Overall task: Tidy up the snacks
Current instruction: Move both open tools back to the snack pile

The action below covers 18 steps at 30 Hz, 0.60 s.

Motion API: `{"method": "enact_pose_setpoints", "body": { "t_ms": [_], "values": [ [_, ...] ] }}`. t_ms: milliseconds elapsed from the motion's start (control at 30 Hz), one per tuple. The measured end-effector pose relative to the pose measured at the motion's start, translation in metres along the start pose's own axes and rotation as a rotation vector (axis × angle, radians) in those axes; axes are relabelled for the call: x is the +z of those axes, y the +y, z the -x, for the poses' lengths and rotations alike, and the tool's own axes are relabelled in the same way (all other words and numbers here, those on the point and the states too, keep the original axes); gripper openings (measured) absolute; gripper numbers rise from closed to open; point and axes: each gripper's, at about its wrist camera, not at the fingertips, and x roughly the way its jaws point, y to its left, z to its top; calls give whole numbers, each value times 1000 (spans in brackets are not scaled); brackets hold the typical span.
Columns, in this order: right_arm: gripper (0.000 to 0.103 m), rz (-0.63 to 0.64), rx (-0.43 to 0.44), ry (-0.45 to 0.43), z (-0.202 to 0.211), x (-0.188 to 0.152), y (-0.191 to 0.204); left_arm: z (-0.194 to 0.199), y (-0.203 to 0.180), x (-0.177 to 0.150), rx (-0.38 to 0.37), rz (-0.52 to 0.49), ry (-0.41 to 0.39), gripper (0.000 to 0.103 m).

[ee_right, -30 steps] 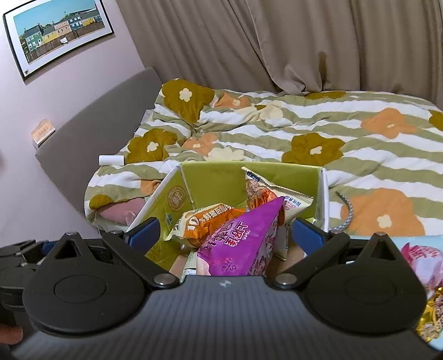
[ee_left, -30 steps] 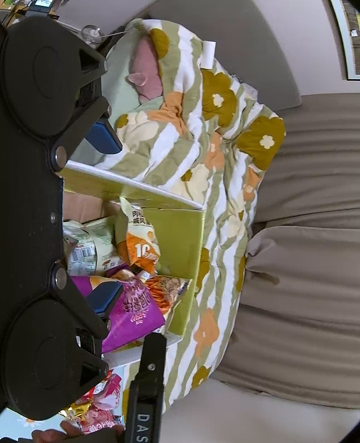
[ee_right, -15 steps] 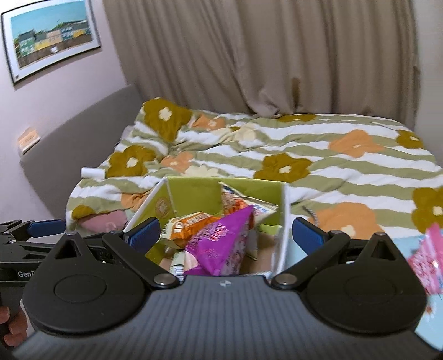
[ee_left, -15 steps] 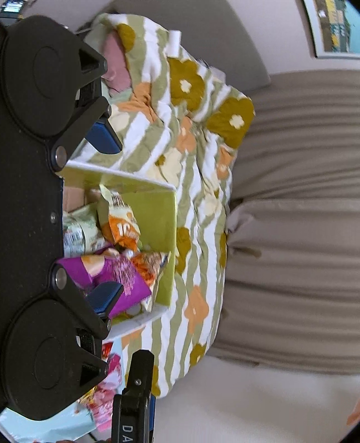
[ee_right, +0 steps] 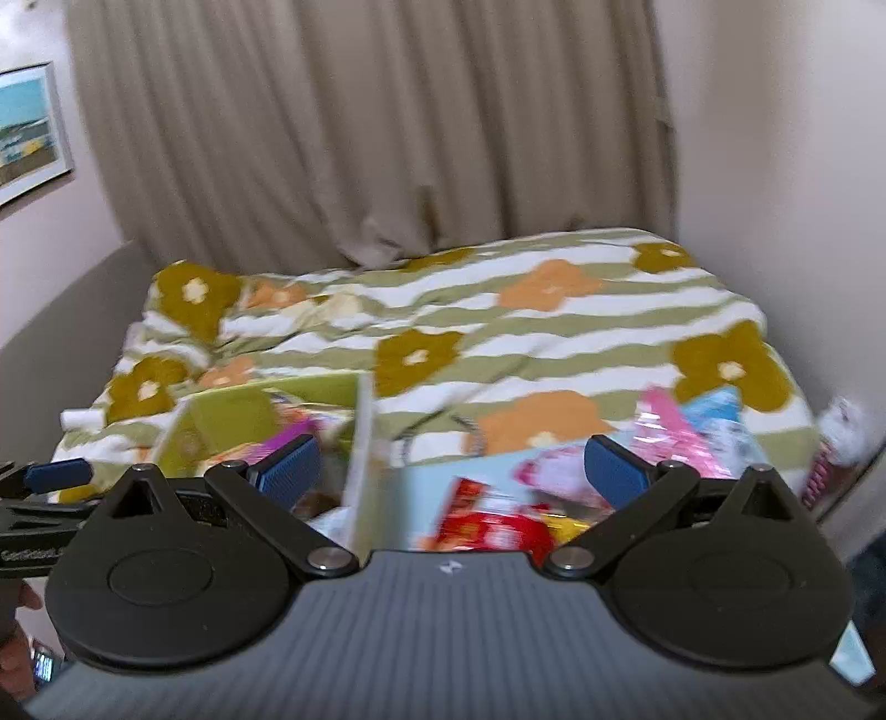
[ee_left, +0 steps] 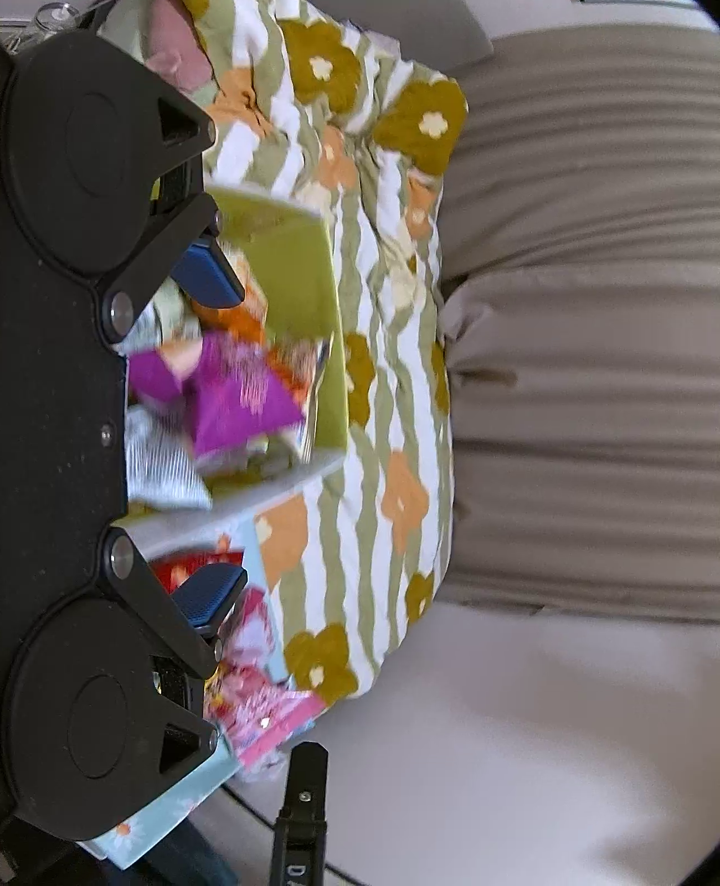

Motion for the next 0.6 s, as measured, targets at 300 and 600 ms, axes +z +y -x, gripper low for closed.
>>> {"method": "enact_pose_setpoints", "body": {
  "t_ms": [300, 600],
  "values": [
    [103, 12, -64, 36, -2, 2, -89, -28, -87, -9, -32, -11, 65, 100],
    [103, 38, 11, 122, -36, -2, -149, -61, -154, -33, 50, 8, 130, 100]
  ]
}}
